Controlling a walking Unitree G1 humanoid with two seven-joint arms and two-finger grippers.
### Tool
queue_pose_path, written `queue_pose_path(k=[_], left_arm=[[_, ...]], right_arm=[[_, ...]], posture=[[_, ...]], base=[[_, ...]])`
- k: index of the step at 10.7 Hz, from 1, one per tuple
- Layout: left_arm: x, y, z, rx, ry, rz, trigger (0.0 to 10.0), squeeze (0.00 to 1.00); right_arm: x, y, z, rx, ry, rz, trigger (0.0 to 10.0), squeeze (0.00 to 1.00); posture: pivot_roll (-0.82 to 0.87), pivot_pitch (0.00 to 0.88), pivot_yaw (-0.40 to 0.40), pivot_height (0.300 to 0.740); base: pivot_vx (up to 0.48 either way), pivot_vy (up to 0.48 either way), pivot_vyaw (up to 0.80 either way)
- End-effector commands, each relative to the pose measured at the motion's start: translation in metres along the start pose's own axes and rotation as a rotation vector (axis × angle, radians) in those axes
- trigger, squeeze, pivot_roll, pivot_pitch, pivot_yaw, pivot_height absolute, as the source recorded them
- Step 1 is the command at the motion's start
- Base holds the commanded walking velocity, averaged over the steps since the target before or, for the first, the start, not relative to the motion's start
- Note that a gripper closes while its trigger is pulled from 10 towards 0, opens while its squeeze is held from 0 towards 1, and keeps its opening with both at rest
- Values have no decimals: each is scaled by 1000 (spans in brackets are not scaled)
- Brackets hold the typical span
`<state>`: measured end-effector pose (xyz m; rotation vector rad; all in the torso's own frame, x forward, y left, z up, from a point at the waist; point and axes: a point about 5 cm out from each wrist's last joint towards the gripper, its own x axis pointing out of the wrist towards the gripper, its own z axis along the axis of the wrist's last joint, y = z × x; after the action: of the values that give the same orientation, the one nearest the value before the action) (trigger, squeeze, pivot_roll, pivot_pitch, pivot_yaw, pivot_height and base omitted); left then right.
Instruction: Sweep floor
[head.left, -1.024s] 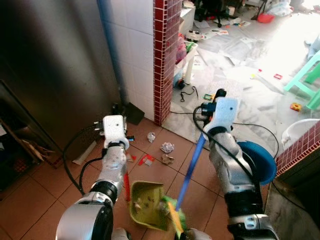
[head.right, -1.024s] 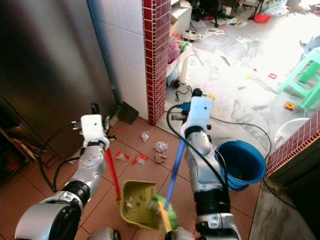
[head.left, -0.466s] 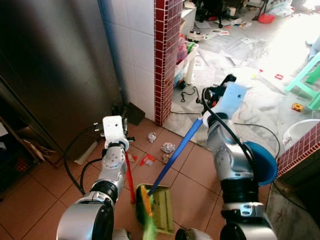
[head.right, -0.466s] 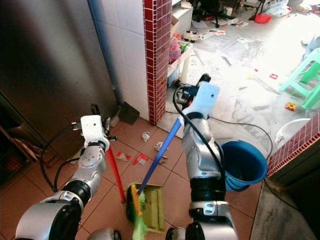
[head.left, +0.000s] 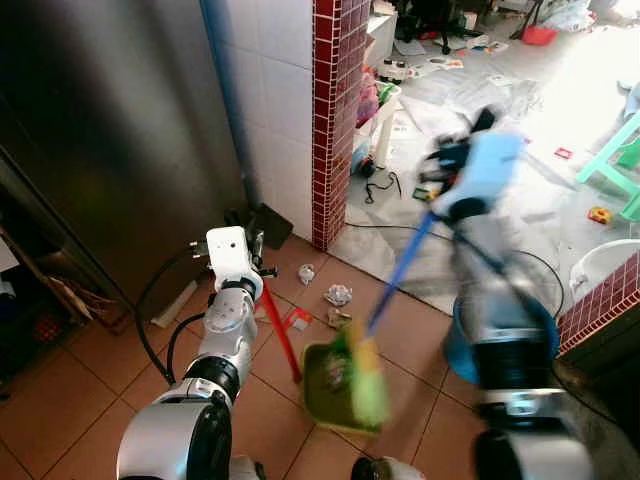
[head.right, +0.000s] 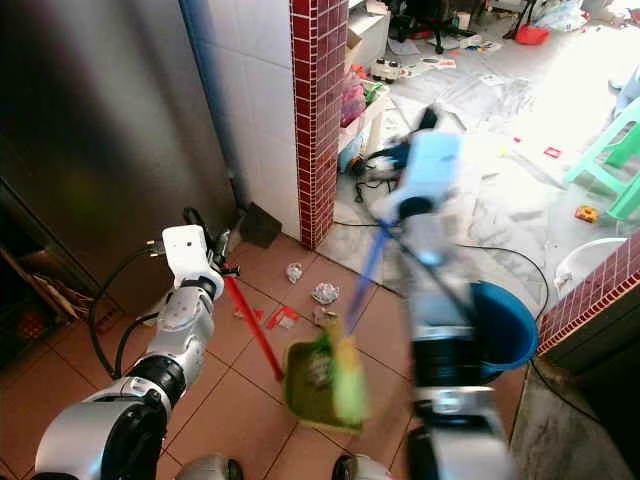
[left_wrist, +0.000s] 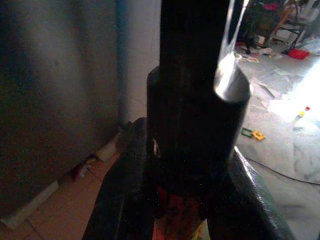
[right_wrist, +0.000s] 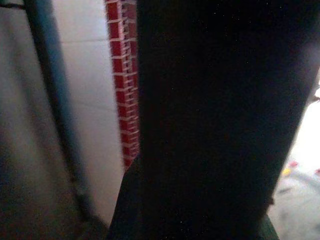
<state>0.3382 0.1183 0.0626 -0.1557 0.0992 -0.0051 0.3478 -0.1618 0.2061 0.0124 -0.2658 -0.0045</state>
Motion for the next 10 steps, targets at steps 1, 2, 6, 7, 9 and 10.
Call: queue_pose_path(k=[1,2,6,7,9,10], left_arm=[[4,-1,6,-10,0,-18,10000,0],[5,-1,5,-3,13,-30,10000,0],[6,0,9,23,-4,-68,10000,0],[6,1,11,30,-7,-65,10000,0],[7,-2,22,-15,-75,-134,10000,0],[6,-3,24,-20,-92,-163,10000,0]], right_arm=[[1,-3,21,-13,-111,-1,10000,0],[0,-8,17,-15,-100,-22,10000,0],[-7,-7,4,-37,-82,-26,10000,0],[-9,-8,-1,-47,-64,-25,10000,0],[-18,-12,-19,-112,-6,-50,10000,0],[-24,-12,-26,-129,17,-65,10000,0]], posture=[[-138,0,41,740],[-140,0,44,740],[-133,0,58,740],[-131,0,58,740],[-132,0,60,740],[-126,0,60,740]], base=[[0,0,0],[0,0,0],[0,0,0],[0,0,0],[0,0,0],[0,0,0]])
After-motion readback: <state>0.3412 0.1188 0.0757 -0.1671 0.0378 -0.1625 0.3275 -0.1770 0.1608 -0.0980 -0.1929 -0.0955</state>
